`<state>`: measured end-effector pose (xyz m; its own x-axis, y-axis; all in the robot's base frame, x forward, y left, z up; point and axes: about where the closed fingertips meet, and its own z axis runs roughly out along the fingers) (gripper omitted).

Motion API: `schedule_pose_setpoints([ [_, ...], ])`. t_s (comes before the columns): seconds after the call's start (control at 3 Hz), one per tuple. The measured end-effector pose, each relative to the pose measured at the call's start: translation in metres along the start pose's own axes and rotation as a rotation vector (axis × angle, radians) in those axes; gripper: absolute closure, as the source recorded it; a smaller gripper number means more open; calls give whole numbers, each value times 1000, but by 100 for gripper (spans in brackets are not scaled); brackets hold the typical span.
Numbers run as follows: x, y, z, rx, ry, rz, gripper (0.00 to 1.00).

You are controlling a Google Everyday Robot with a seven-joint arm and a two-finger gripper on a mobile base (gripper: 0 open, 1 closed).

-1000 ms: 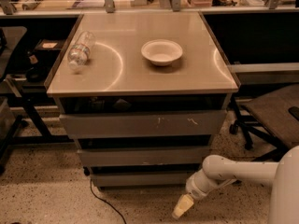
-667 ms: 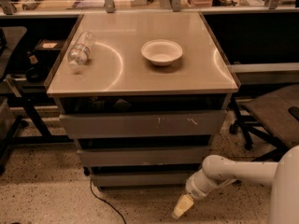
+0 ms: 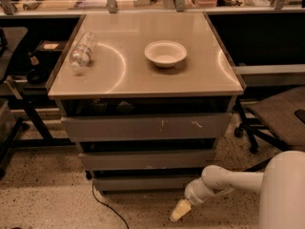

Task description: Open bottom drawer

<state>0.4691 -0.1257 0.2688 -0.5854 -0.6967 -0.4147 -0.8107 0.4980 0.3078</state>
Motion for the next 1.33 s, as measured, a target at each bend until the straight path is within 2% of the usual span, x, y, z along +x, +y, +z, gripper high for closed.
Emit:
schedule_pose_setpoints([
  [0.33,-11,-25,25,25,-55,-12,0],
  [0.67,-21,-46,33,50,-98,-8,0],
  [1.0,-24,-48,32,80,-79,-27,0],
  [1.33,-20,-39,37,133,-15,-66,0],
])
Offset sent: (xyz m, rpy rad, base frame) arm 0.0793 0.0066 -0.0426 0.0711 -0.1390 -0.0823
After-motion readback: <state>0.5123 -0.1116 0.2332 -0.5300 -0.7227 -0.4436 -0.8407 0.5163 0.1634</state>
